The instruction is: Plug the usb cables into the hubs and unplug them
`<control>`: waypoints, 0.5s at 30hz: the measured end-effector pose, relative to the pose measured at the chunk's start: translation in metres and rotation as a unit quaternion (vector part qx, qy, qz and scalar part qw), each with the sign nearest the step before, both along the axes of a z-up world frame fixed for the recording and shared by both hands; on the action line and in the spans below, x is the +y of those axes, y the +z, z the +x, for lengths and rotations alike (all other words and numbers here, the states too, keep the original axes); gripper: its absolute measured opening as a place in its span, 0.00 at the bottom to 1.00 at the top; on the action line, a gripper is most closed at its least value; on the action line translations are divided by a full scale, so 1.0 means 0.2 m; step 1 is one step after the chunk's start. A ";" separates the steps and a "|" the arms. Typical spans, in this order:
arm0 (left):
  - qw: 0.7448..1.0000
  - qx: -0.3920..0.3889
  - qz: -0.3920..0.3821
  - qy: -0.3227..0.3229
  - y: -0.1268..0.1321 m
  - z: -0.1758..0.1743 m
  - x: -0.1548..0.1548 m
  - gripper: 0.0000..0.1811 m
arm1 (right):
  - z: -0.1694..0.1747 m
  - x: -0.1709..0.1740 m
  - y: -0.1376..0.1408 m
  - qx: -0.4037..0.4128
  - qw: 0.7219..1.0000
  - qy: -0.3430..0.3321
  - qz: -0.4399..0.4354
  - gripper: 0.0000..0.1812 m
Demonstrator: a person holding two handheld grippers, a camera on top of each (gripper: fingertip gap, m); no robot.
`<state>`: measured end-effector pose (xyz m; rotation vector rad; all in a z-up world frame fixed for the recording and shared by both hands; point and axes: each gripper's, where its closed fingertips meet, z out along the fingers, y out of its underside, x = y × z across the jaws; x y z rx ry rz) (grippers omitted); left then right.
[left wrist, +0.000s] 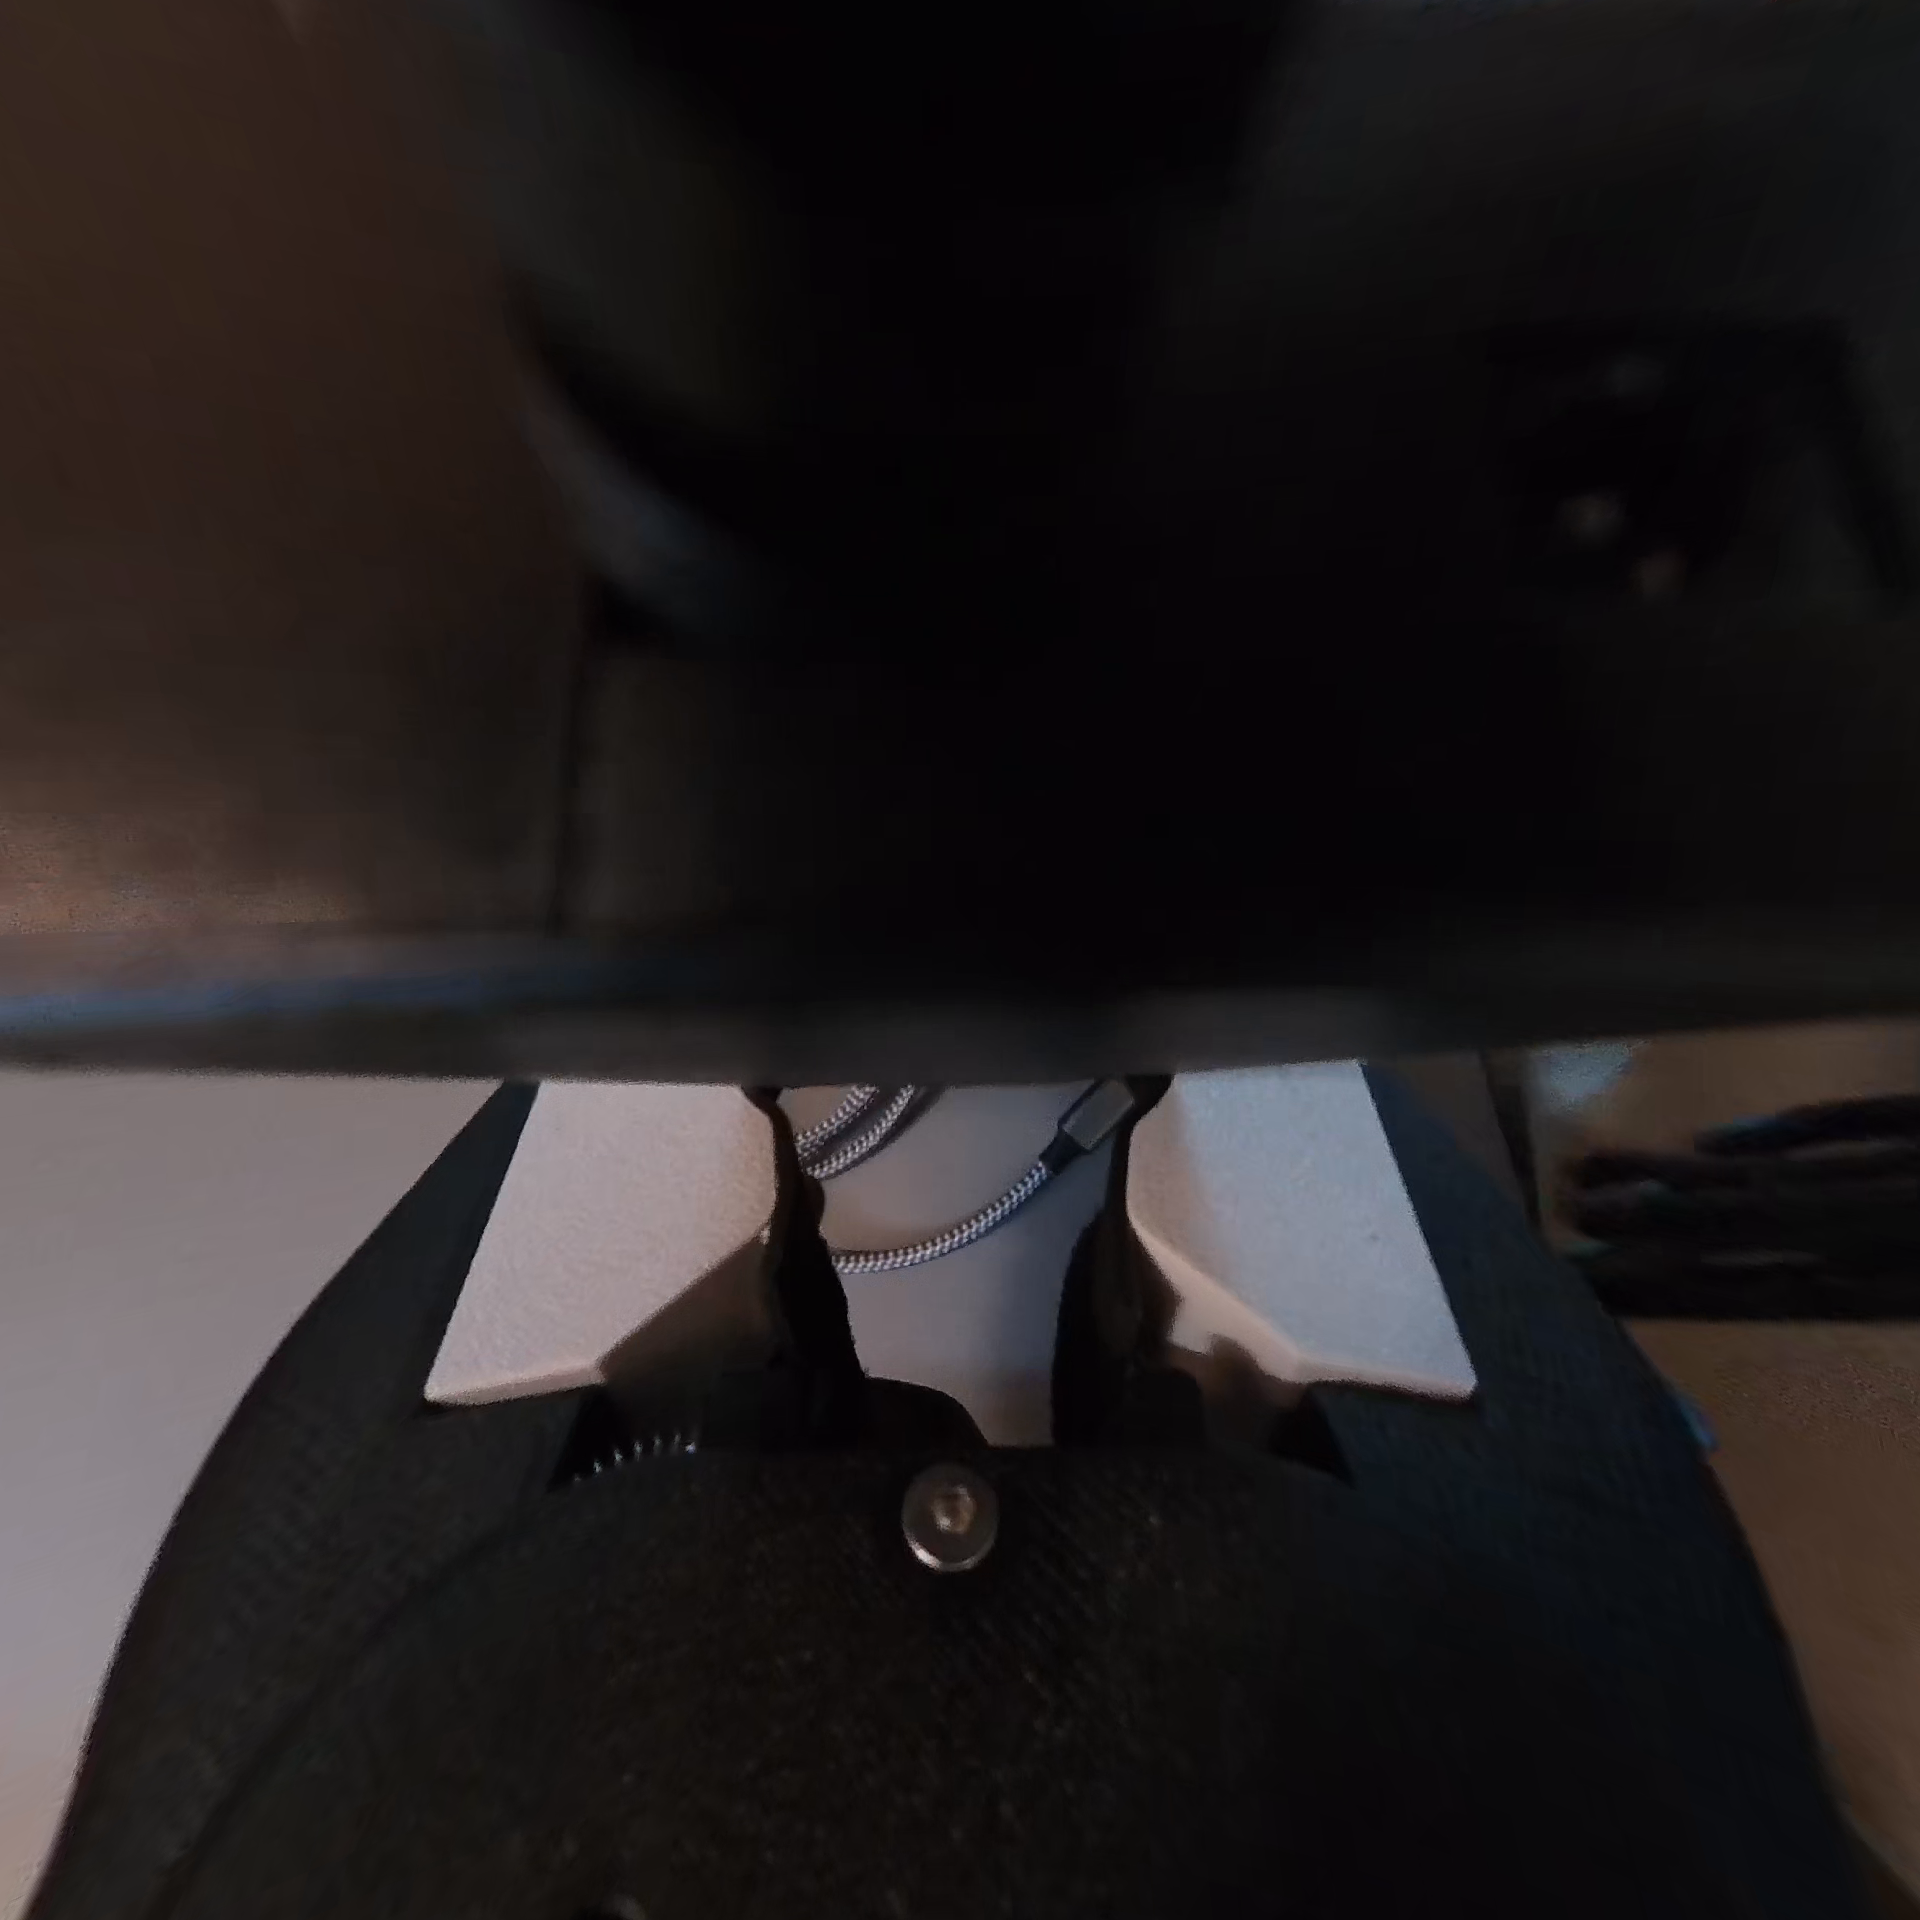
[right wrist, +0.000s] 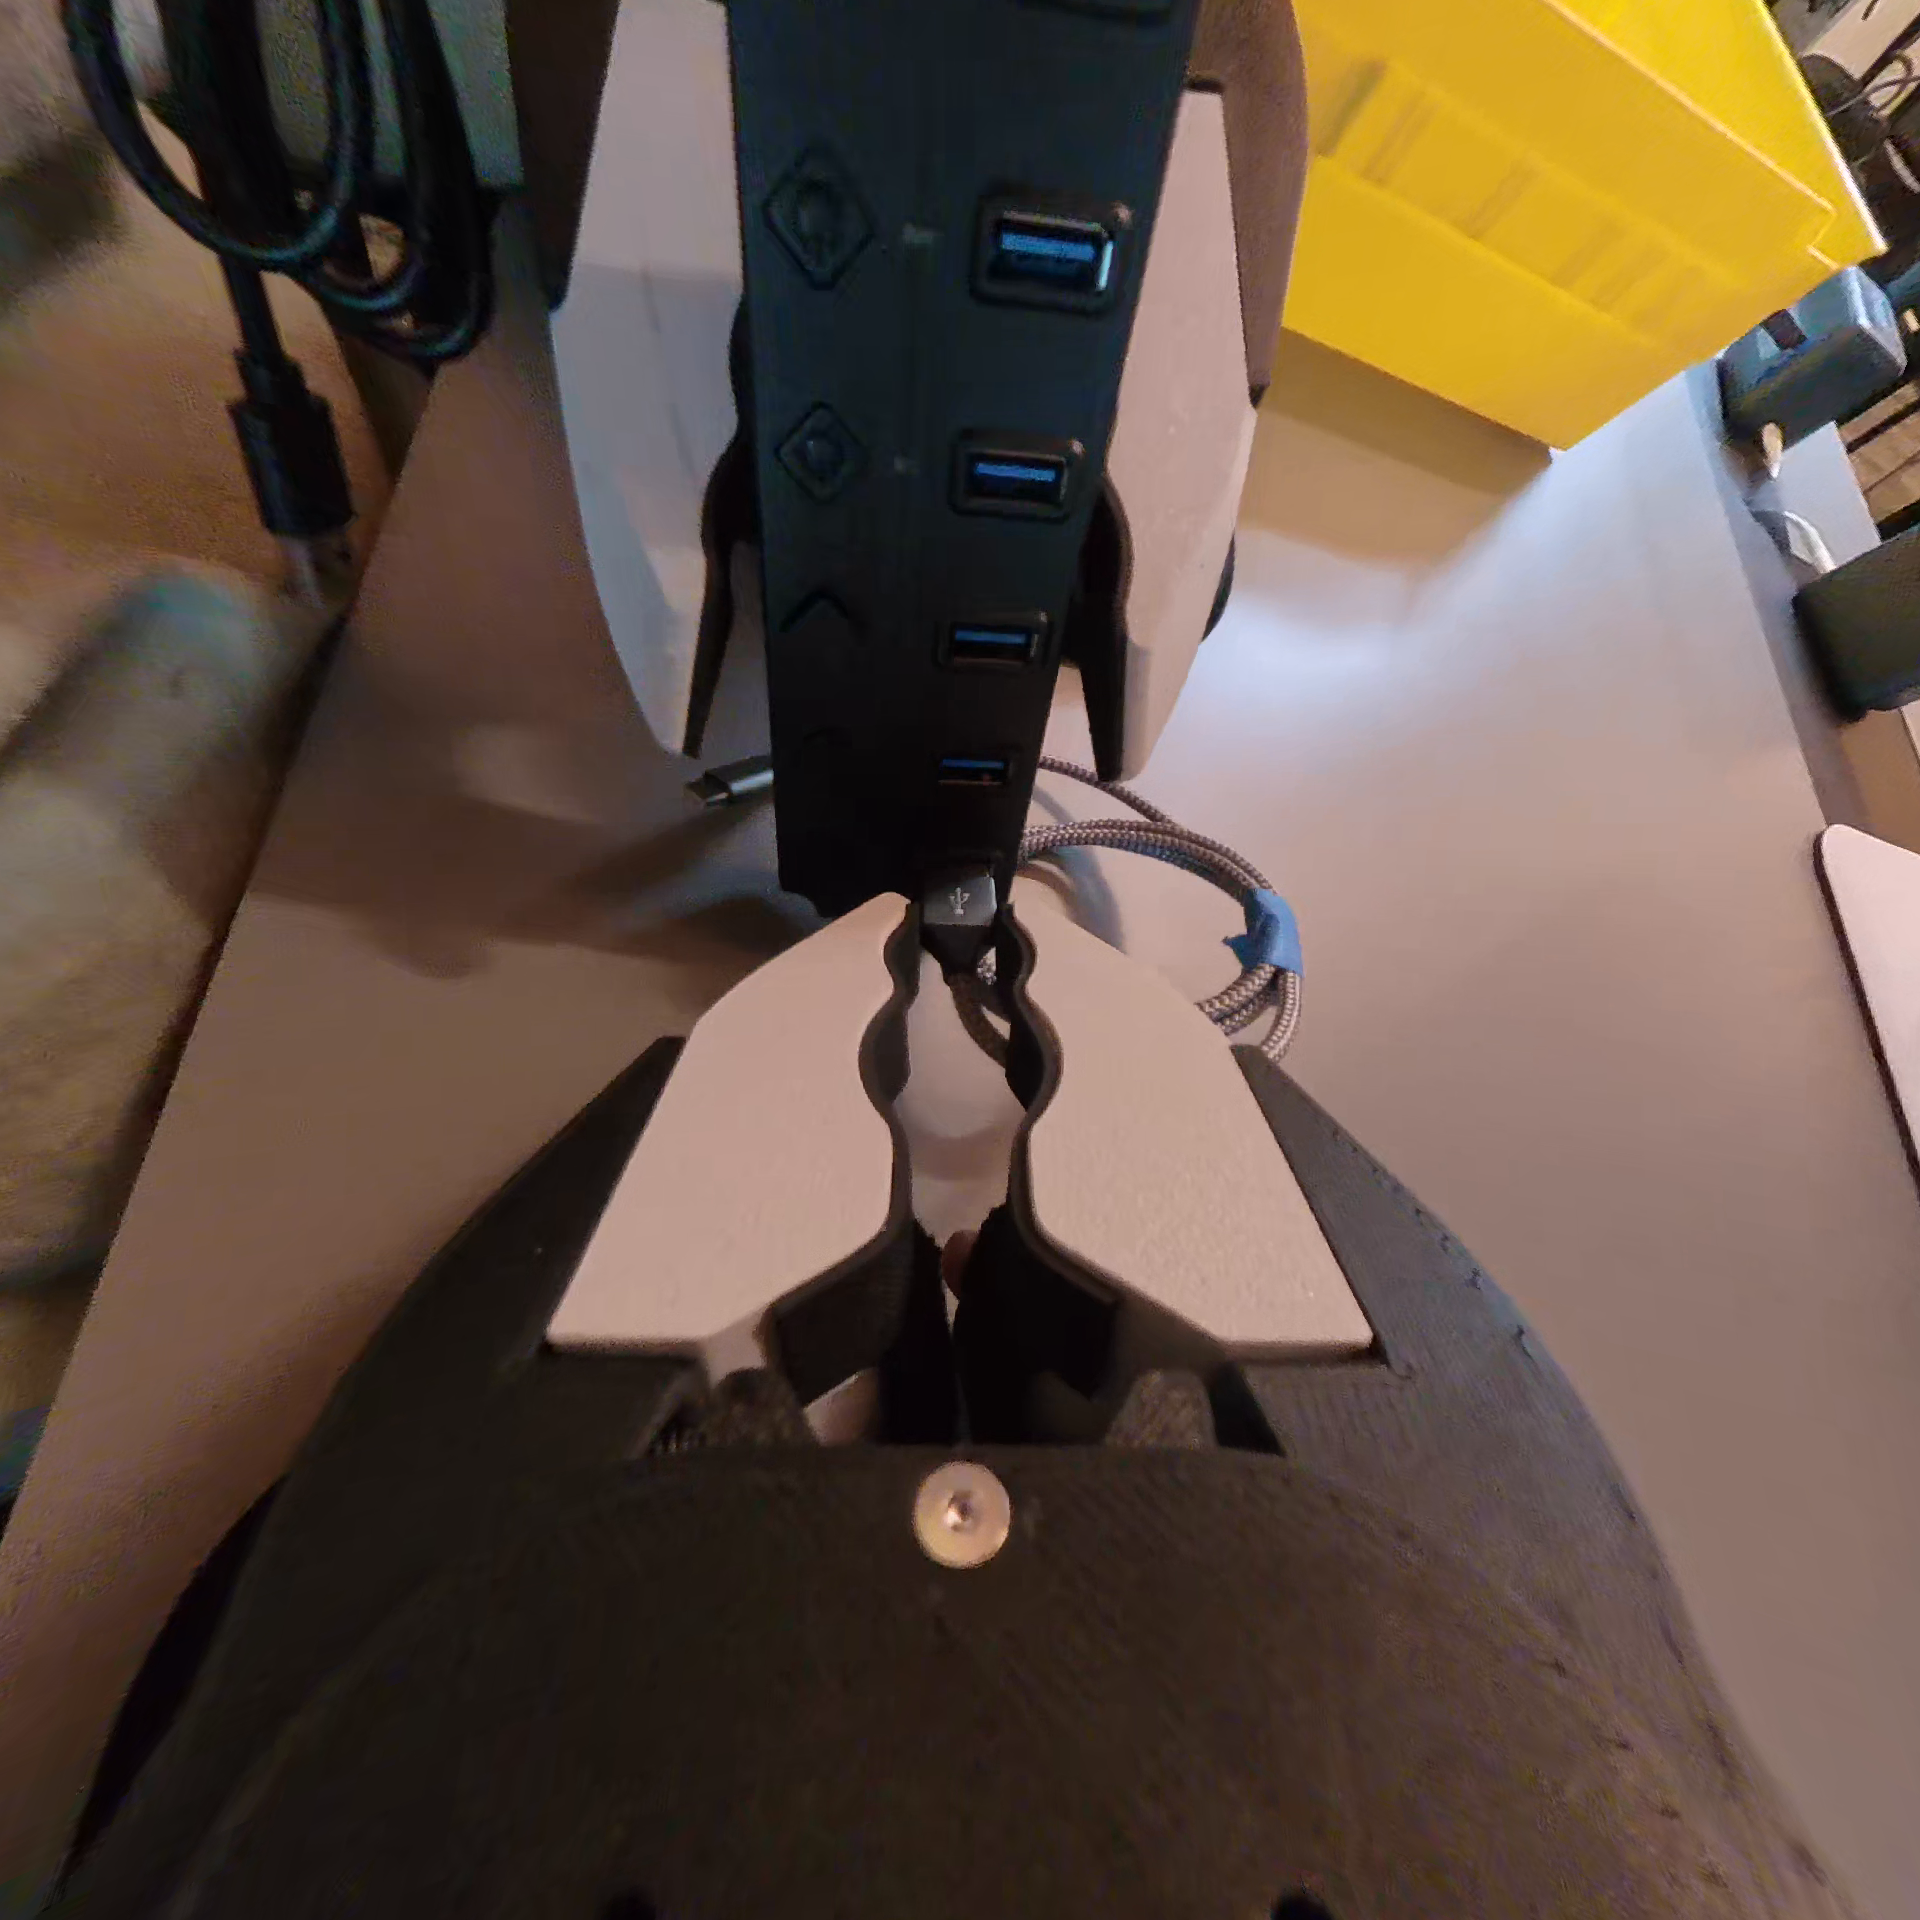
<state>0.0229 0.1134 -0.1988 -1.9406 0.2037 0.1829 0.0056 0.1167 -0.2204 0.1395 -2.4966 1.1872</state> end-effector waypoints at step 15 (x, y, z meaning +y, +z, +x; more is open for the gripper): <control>1.000 -0.005 -0.021 -0.017 -0.03 0.02 -0.02 0.35 | -0.03 0.43 0.54 0.141 0.982 -0.097 -0.076 0.08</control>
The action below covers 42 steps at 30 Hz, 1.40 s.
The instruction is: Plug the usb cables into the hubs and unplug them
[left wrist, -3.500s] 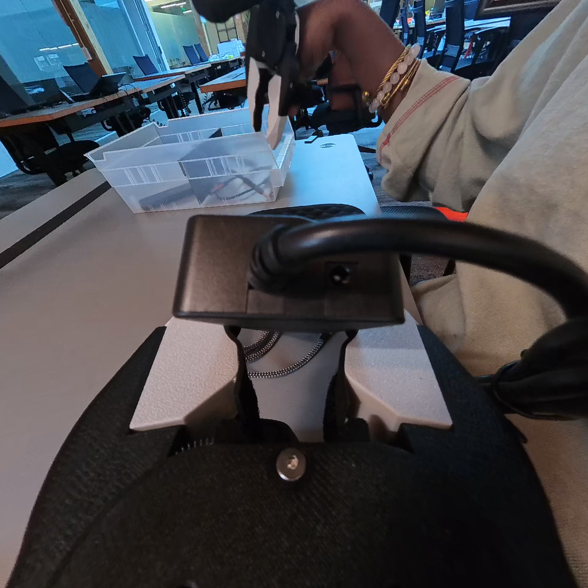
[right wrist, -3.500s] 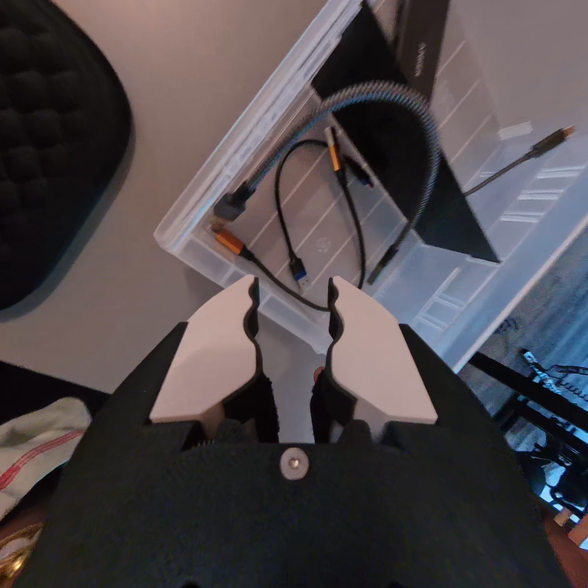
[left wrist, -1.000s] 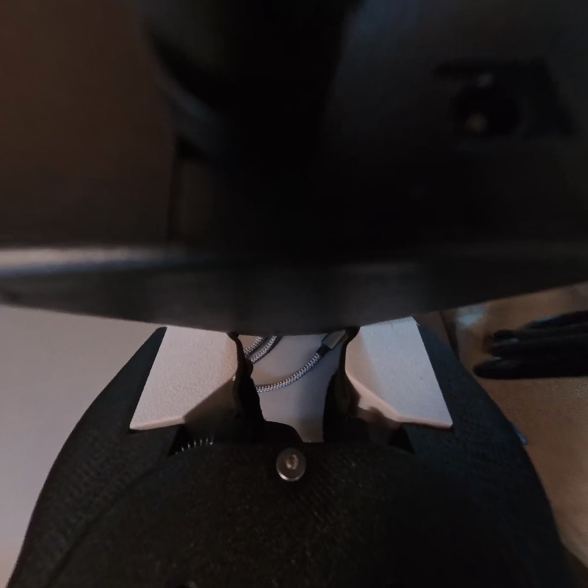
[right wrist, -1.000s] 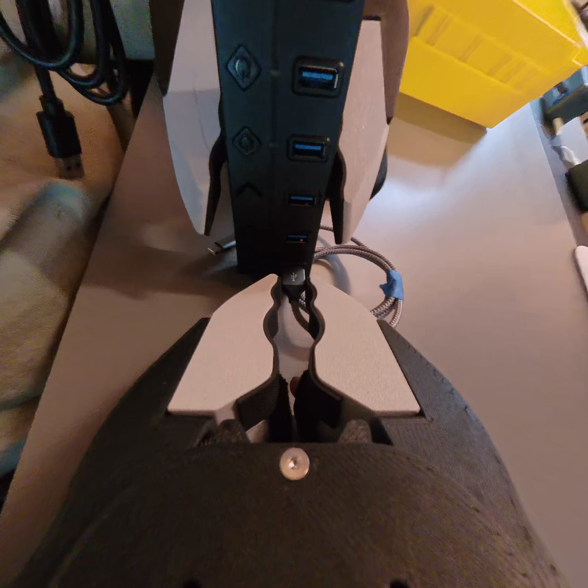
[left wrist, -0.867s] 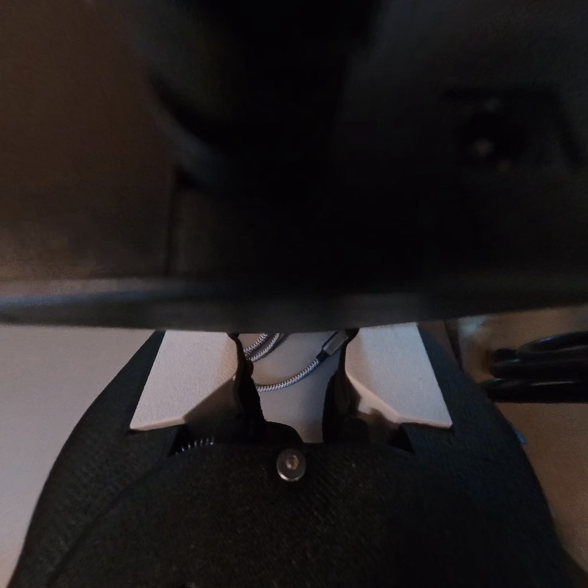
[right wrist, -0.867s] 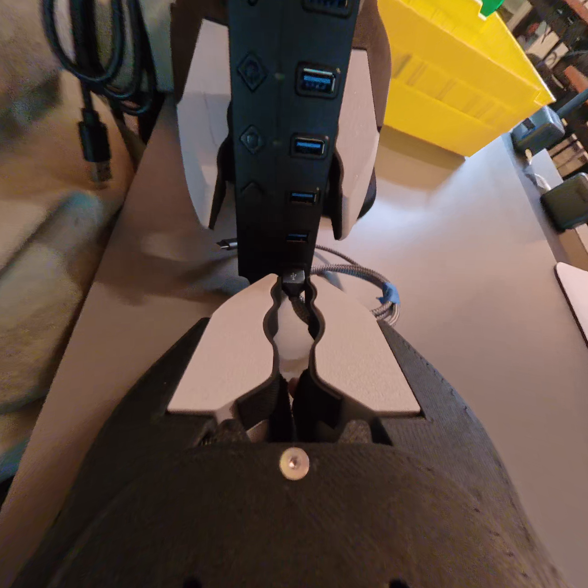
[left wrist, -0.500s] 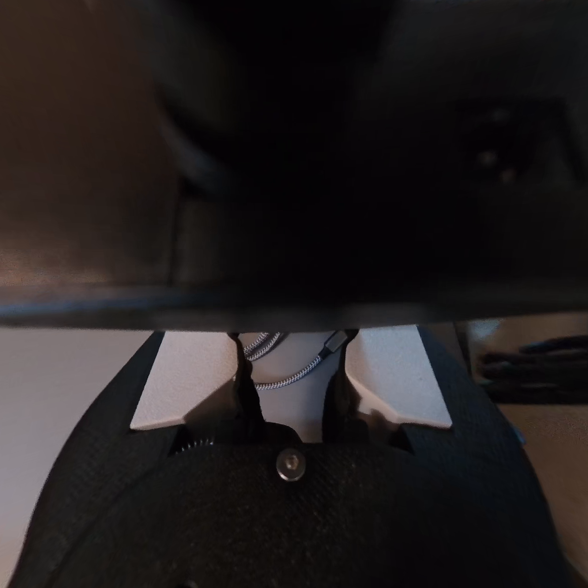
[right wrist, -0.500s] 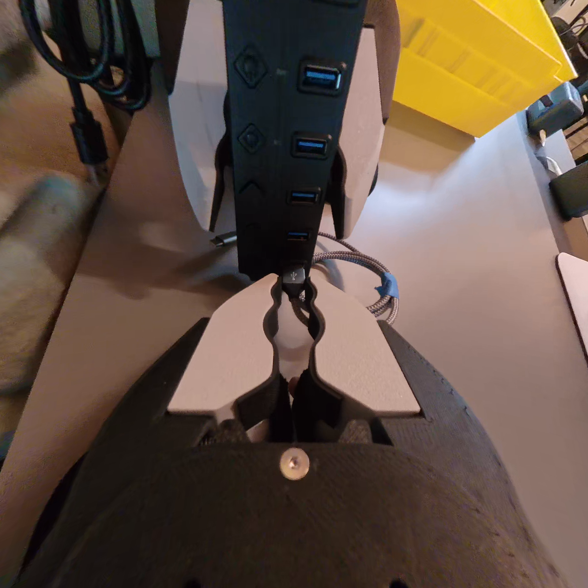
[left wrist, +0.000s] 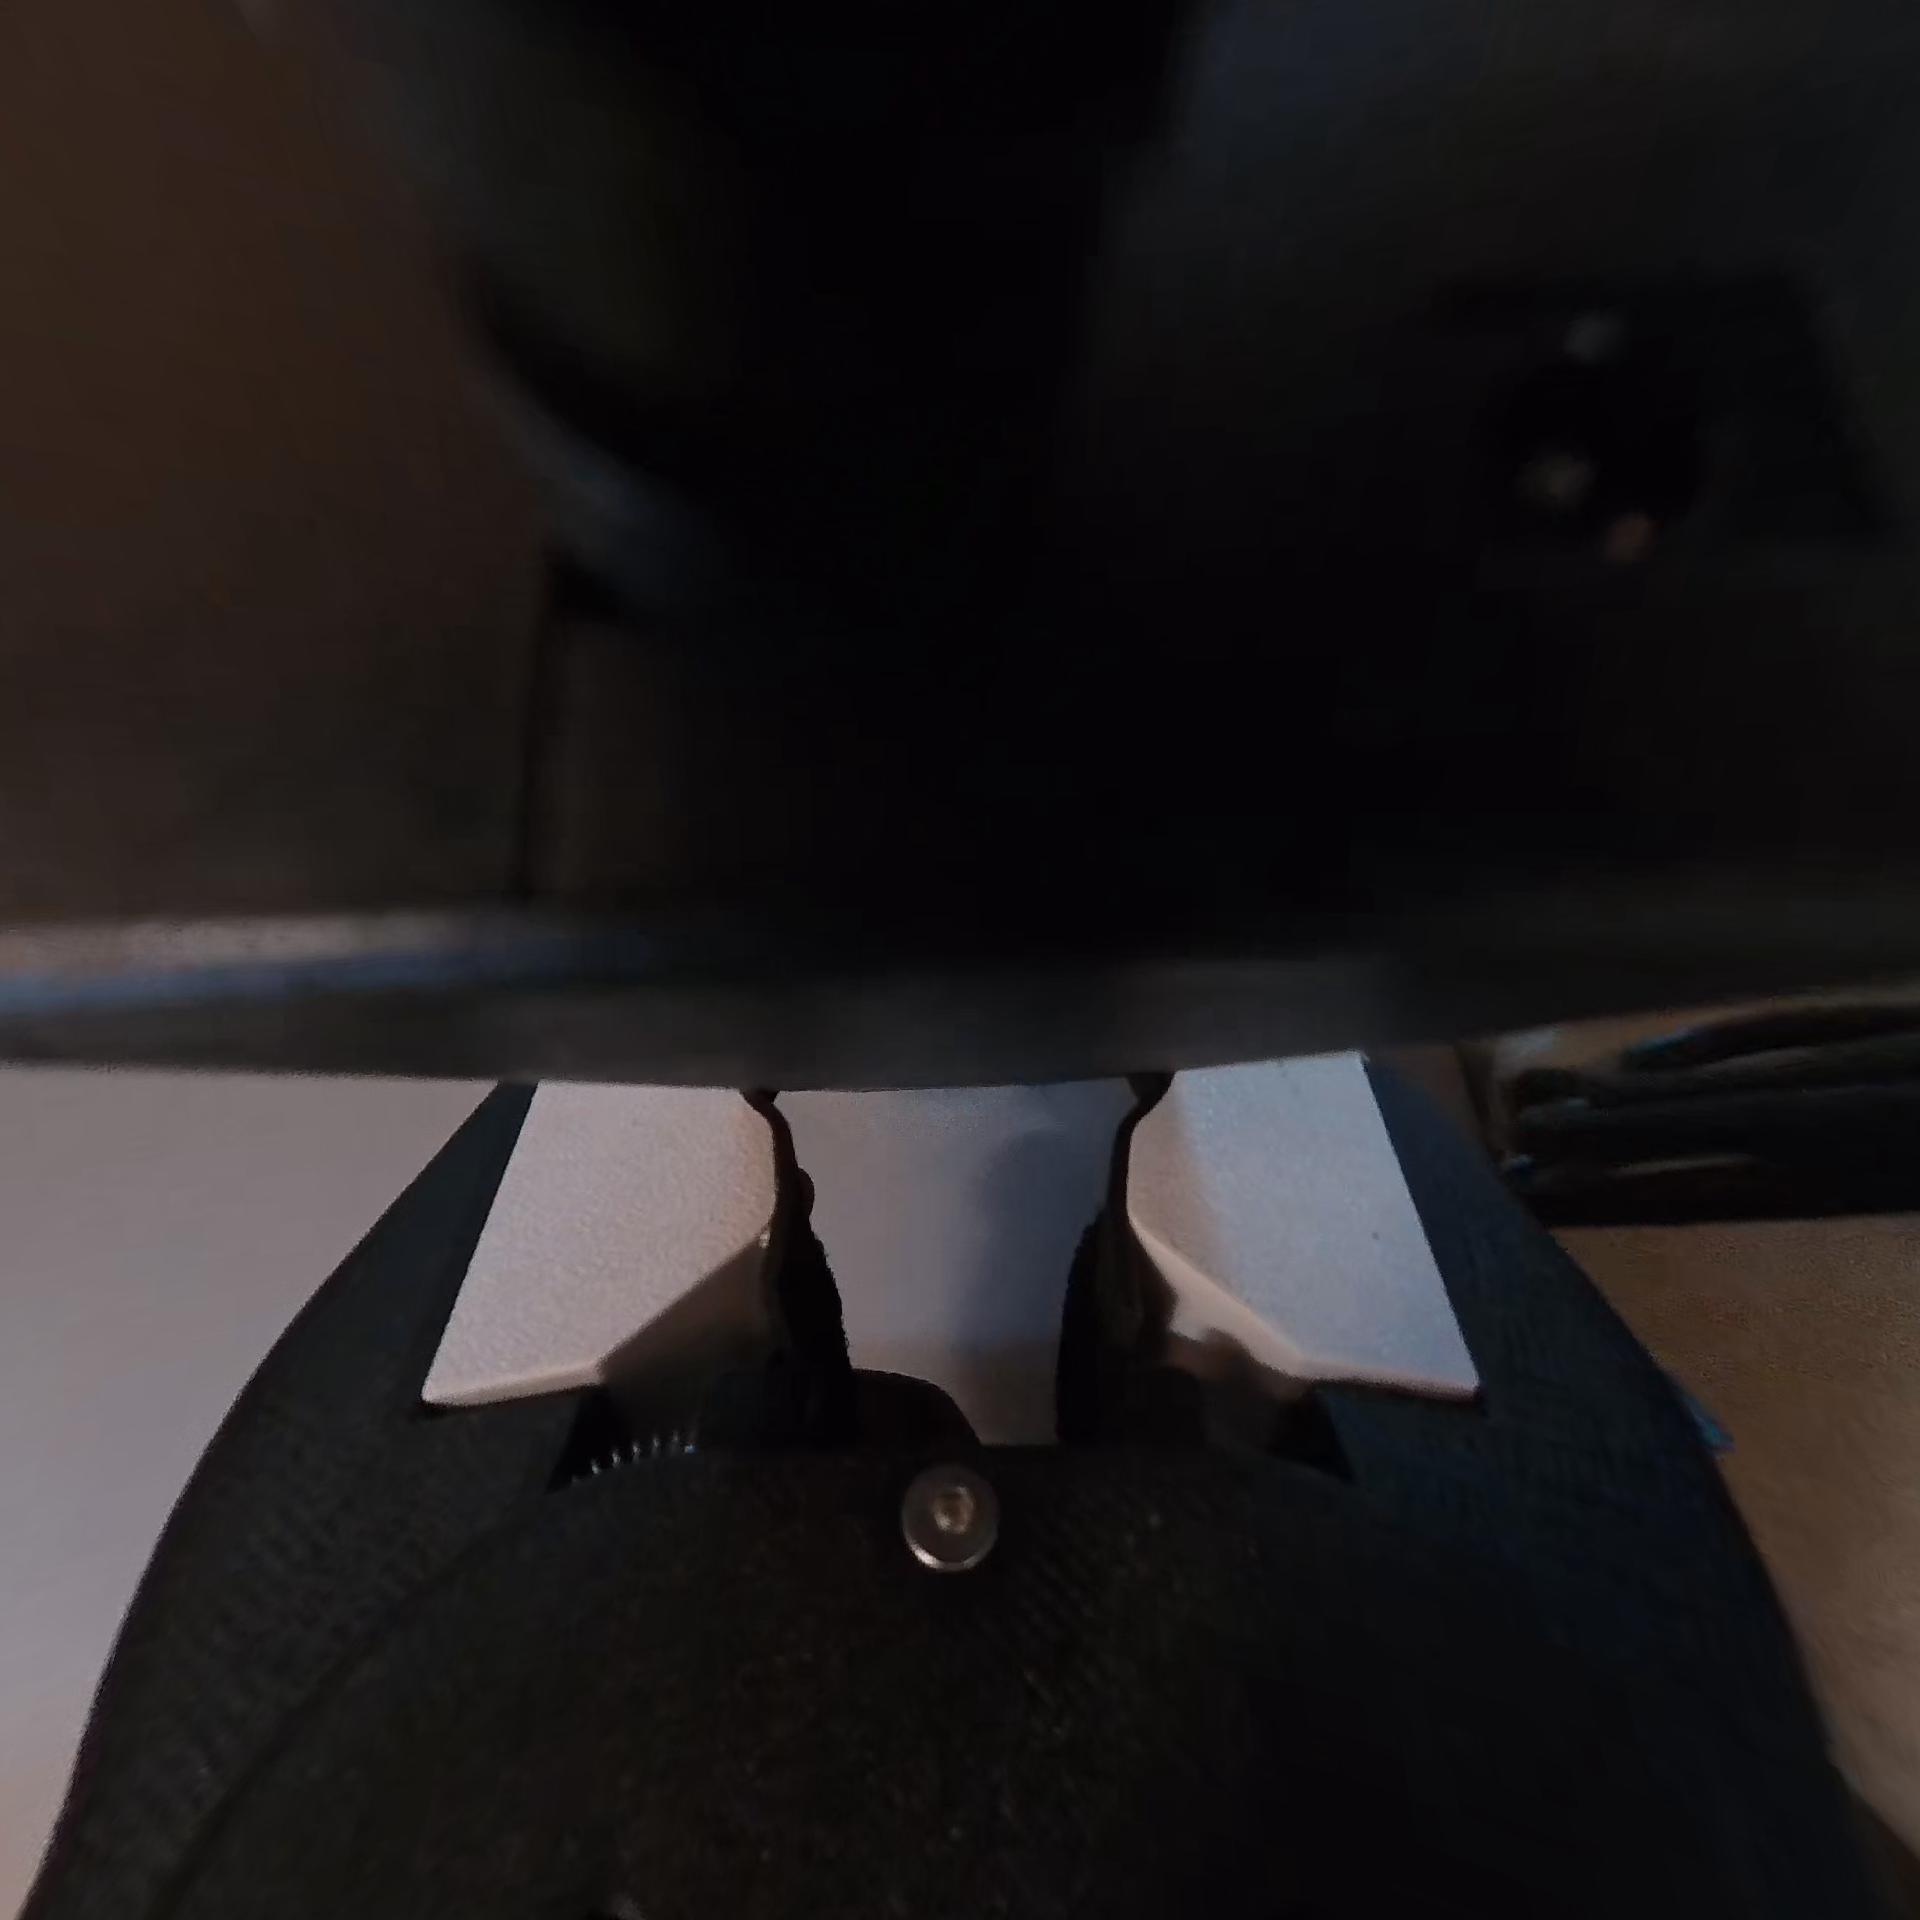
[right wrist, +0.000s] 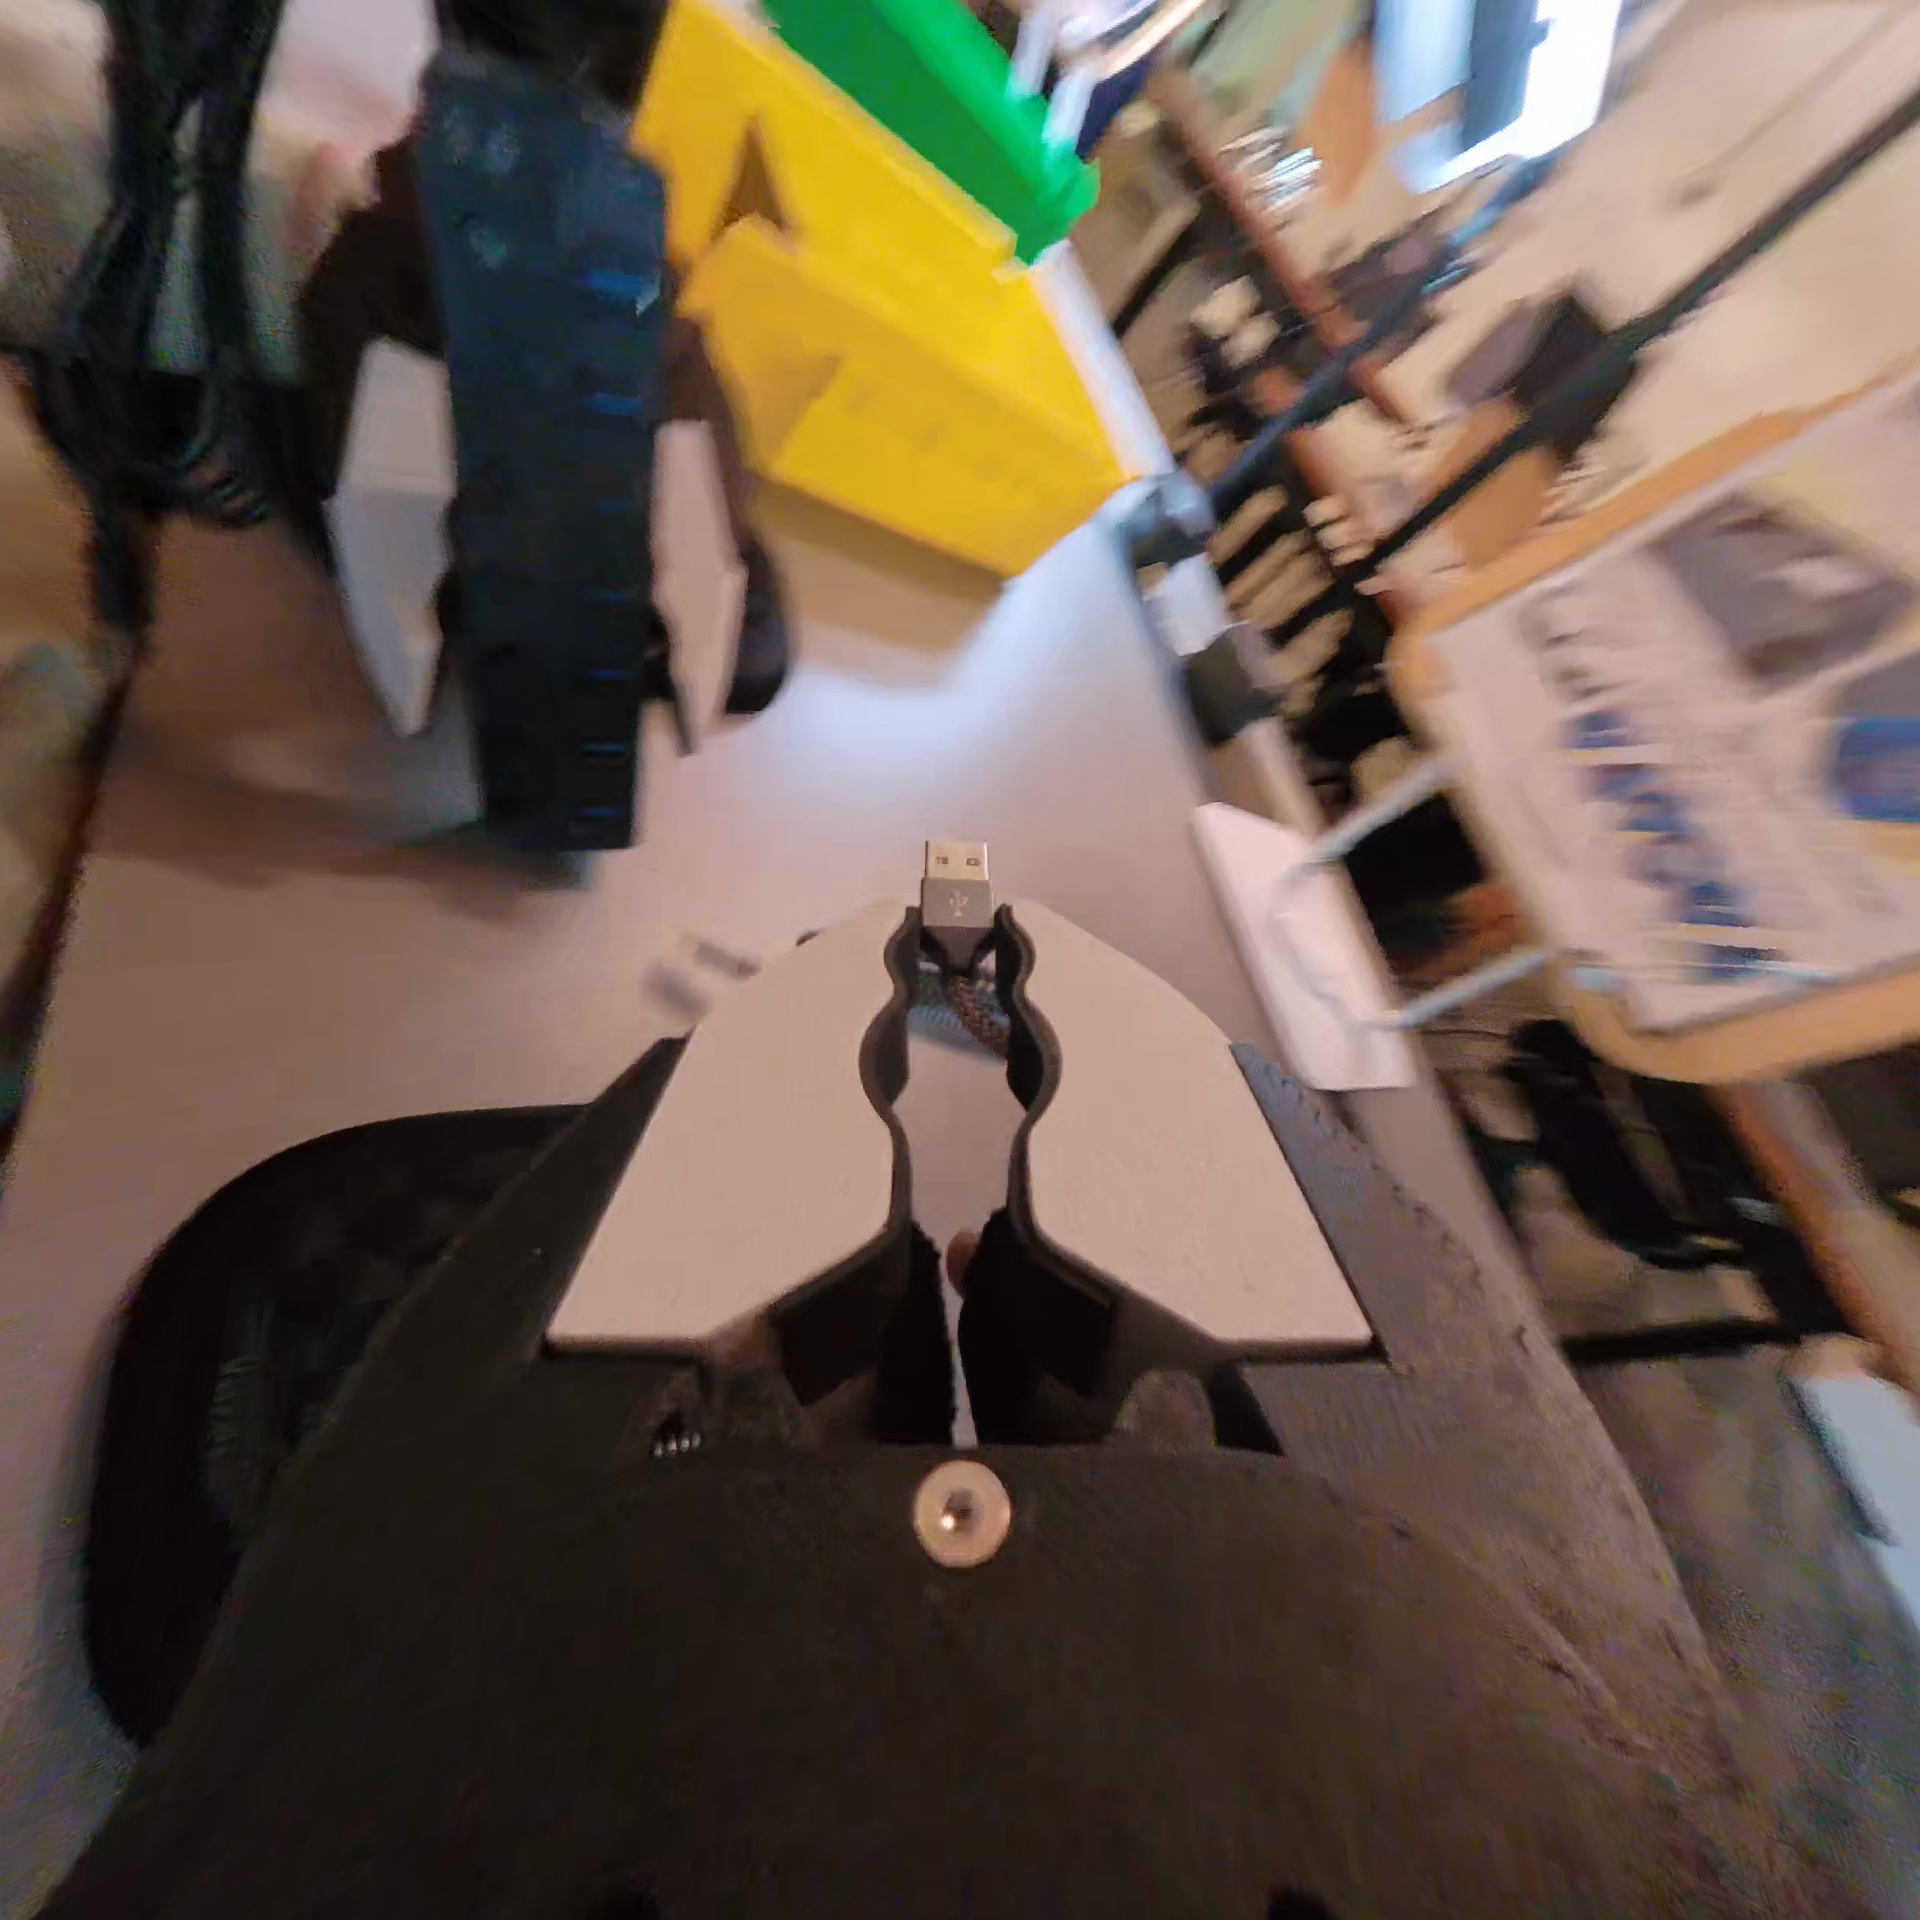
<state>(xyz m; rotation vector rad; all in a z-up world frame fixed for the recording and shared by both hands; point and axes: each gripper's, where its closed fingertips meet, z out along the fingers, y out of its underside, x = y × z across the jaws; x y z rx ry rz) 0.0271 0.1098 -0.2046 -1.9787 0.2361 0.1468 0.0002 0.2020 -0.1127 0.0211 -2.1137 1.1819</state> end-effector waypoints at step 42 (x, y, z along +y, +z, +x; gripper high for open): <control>1.000 0.009 0.002 0.011 0.00 -0.01 0.00 0.36 | 0.16 -0.57 -0.17 -0.104 0.985 0.134 -0.018 0.36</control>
